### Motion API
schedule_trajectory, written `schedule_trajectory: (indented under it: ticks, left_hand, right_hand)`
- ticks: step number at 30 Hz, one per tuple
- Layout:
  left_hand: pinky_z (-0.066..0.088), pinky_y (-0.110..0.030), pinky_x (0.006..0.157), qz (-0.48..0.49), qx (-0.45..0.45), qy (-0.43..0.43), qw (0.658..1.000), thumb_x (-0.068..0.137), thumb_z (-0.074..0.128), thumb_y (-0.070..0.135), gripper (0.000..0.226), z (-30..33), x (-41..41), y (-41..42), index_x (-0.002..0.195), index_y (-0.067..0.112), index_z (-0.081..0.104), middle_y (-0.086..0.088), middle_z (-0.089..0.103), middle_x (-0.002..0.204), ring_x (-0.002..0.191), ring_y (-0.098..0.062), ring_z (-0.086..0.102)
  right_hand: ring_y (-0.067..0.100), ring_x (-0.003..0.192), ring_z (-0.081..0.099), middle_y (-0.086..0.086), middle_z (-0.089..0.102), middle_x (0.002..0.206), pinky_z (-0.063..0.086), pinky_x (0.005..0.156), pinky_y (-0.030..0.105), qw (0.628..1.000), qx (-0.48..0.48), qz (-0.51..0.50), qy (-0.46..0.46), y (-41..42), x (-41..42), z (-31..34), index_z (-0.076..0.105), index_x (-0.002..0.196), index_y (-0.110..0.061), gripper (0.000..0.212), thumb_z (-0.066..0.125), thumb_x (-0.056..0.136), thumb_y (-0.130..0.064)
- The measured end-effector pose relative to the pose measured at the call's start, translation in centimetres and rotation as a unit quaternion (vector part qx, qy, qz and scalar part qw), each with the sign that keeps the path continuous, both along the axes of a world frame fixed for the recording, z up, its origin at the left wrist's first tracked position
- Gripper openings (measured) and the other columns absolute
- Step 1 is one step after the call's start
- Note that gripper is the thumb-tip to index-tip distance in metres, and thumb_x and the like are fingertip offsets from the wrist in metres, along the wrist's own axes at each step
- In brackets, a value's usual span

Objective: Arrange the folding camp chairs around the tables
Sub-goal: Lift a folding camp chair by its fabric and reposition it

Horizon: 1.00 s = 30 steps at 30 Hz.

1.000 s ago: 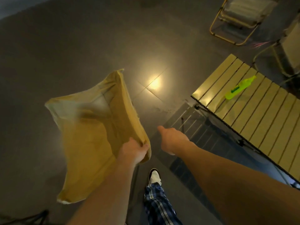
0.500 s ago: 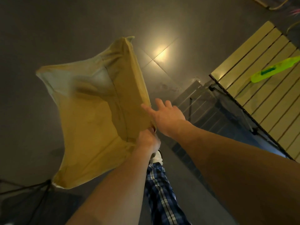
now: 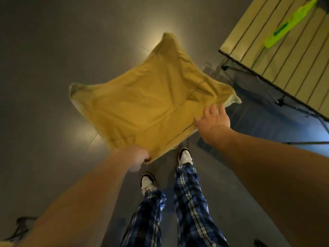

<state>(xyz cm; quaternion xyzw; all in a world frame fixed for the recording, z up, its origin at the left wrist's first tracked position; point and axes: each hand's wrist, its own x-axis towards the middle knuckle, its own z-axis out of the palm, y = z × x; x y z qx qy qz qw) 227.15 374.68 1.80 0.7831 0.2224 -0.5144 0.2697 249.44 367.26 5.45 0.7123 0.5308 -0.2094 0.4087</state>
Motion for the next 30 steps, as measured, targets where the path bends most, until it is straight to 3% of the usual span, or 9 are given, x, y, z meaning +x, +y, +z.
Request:
schedule_trajectory:
  ticks: [3, 8, 10, 12, 14, 16, 20, 25, 30]
  left_hand:
    - [0.055, -0.035, 0.082, -0.031, 0.043, -0.029, 0.998, 0.092, 0.049, 0.002, 0.03, -0.2, 0.5, 0.6, 0.118, 0.012, 0.061, -0.004, 0.06, 0.106, 0.092, -0.023, 0.06]
    - [0.05, -0.039, 0.082, -0.034, 0.153, -0.089, 0.984, 0.094, 0.043, 0.002, 0.034, -0.5, 3.8, -4.3, 0.121, 0.015, 0.06, -0.013, 0.061, 0.115, 0.106, -0.031, 0.061]
    - [0.05, -0.04, 0.083, -0.07, 0.185, -0.095, 0.976, 0.093, 0.043, 0.003, 0.032, -0.4, 5.2, -6.2, 0.116, 0.012, 0.063, -0.015, 0.063, 0.113, 0.107, -0.033, 0.061]
    - [0.052, -0.042, 0.087, -0.107, 0.188, -0.097, 0.971, 0.091, 0.044, 0.002, 0.032, -0.6, 6.6, -8.4, 0.114, 0.01, 0.065, -0.016, 0.064, 0.115, 0.109, -0.034, 0.061]
    - [0.053, -0.044, 0.088, -0.13, 0.188, -0.095, 0.969, 0.091, 0.045, 0.002, 0.03, -0.7, 8.0, -10.4, 0.111, 0.009, 0.066, -0.016, 0.064, 0.113, 0.106, -0.033, 0.061]
    - [0.053, -0.043, 0.085, -0.167, 0.194, -0.095, 0.962, 0.091, 0.046, 0.004, 0.025, -0.6, 10.3, -13.3, 0.106, 0.01, 0.066, -0.012, 0.063, 0.101, 0.096, -0.03, 0.061]
    - [0.053, -0.041, 0.083, -0.208, 0.19, -0.096, 0.955, 0.09, 0.043, 0.002, 0.025, -0.6, 14.2, -19.1, 0.102, 0.009, 0.064, -0.009, 0.058, 0.093, 0.091, -0.027, 0.059]
    - [0.052, -0.04, 0.081, -0.24, 0.185, -0.114, 0.946, 0.093, 0.042, 0.007, 0.027, -0.9, 21.1, -28.5, 0.107, 0.011, 0.064, -0.007, 0.052, 0.089, 0.092, -0.028, 0.058]
    - [0.051, -0.039, 0.076, -0.283, 0.187, -0.142, 0.93, 0.093, 0.045, 0.006, 0.023, -1.7, 27.7, -38.2, 0.104, 0.011, 0.064, -0.003, 0.043, 0.078, 0.086, -0.028, 0.054]
  right_hand:
    - [0.043, 0.139, 0.026, 0.02, 0.033, 0.15, 0.019, 0.113, 0.056, 0.995, -0.04, -0.094, 0.01, -4.4, -0.2, -0.3, 0.026, 0.149, -0.027, 0.062, 0.055, 0.095, -0.035]
    - [0.029, 0.121, 0.052, 0.003, 0.058, 0.128, 0.036, 0.093, 0.039, 0.976, -0.054, -0.209, 0.029, -12.8, 1.0, -0.9, 0.052, 0.133, -0.024, 0.036, 0.055, 0.097, -0.024]
    - [0.026, 0.119, 0.053, 0.002, 0.059, 0.127, 0.037, 0.09, 0.036, 0.968, -0.078, -0.238, 0.021, -16.0, 2.0, -1.2, 0.057, 0.129, -0.022, 0.035, 0.06, 0.095, -0.024]
    - [0.029, 0.124, 0.047, 0.005, 0.055, 0.131, 0.037, 0.097, 0.039, 0.962, -0.117, -0.246, -0.009, -19.7, 2.9, -1.3, 0.056, 0.131, -0.022, 0.043, 0.066, 0.091, -0.031]
    - [0.035, 0.128, 0.041, 0.009, 0.049, 0.136, 0.034, 0.104, 0.051, 0.954, -0.148, -0.26, -0.029, -23.6, 3.9, -2.3, 0.054, 0.133, -0.021, 0.05, 0.069, 0.087, -0.035]
    - [0.042, 0.128, 0.041, 0.013, 0.048, 0.137, 0.035, 0.102, 0.061, 0.928, -0.165, -0.335, -0.007, -27.8, 5.9, -3.4, 0.053, 0.132, -0.017, 0.049, 0.07, 0.087, -0.028]
    - [0.034, 0.1, 0.059, 0.008, 0.057, 0.102, 0.052, 0.088, 0.051, 0.902, -0.157, -0.399, 0.055, -36.0, 9.3, -5.3, 0.061, 0.118, -0.016, 0.035, 0.07, 0.084, -0.02]
    - [0.03, 0.097, 0.058, 0.01, 0.059, 0.111, 0.051, 0.087, 0.044, 0.847, -0.104, -0.521, 0.026, -49.7, 13.4, -6.0, 0.06, 0.126, -0.023, 0.039, 0.064, 0.088, -0.017]
    - [0.031, 0.106, 0.058, 0.007, 0.058, 0.116, 0.049, 0.087, 0.046, 0.841, -0.072, -0.536, 0.018, -60.9, 16.4, -4.8, 0.058, 0.126, -0.023, 0.035, 0.054, 0.092, -0.012]
